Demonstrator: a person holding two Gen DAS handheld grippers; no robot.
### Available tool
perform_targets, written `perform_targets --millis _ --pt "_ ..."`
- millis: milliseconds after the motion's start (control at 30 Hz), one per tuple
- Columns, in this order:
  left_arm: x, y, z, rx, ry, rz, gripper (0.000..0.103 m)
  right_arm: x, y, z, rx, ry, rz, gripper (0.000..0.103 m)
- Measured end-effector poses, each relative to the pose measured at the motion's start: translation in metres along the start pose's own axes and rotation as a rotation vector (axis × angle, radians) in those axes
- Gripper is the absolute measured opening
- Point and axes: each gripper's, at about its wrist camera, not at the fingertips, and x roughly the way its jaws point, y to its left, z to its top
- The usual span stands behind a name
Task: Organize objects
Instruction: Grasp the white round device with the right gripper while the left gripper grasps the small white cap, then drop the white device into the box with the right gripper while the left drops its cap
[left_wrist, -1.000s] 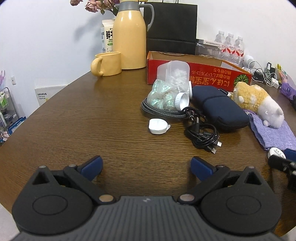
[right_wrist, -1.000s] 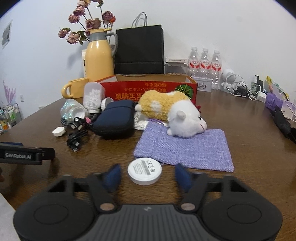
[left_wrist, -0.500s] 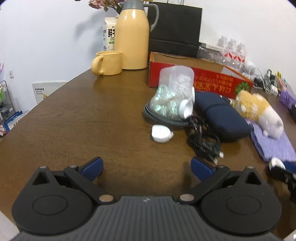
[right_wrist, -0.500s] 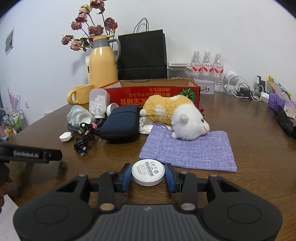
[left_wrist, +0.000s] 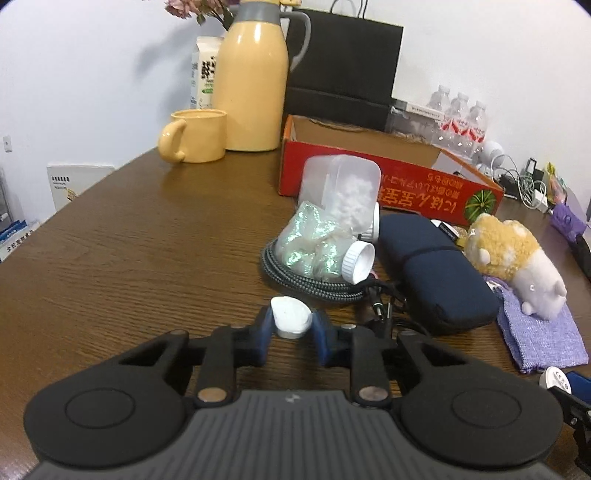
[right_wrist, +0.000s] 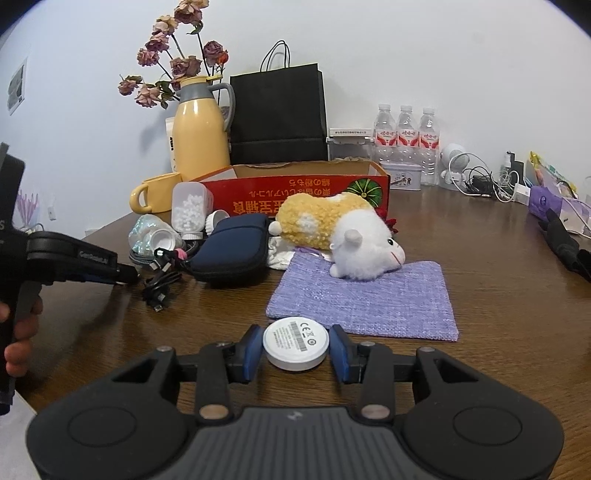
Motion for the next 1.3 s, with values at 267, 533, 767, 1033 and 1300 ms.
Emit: perform_targets --millis 267,533,767,1033,1300 --pt "-0.010 0.003 -0.005 -0.005 -0.016 0.013 0.024 -0.002 -0.001 0.000 0.002 -0.004 0.003 0.038" --pt "-0.026 0.004 -0.004 -0.012 -0.060 0.000 0.024 -0.006 -0.002 0.001 -0.010 -0.016 0.005 0.038" --pt "-0.045 -0.005 0.013 0.003 -0.133 -0.026 0.024 -0.015 -0.005 0.016 -0.036 -0.064 0.011 0.038" --pt "-0.035 -0.023 0.060 0.037 -0.197 -0.051 0.024 -0.003 -0.010 0.061 -0.056 -0.146 0.020 0.038" --pt "0.009 -0.048 0.132 0.042 -0.251 -0.076 0.024 0.053 -0.022 0.144 -0.064 -0.195 0.057 0.038"
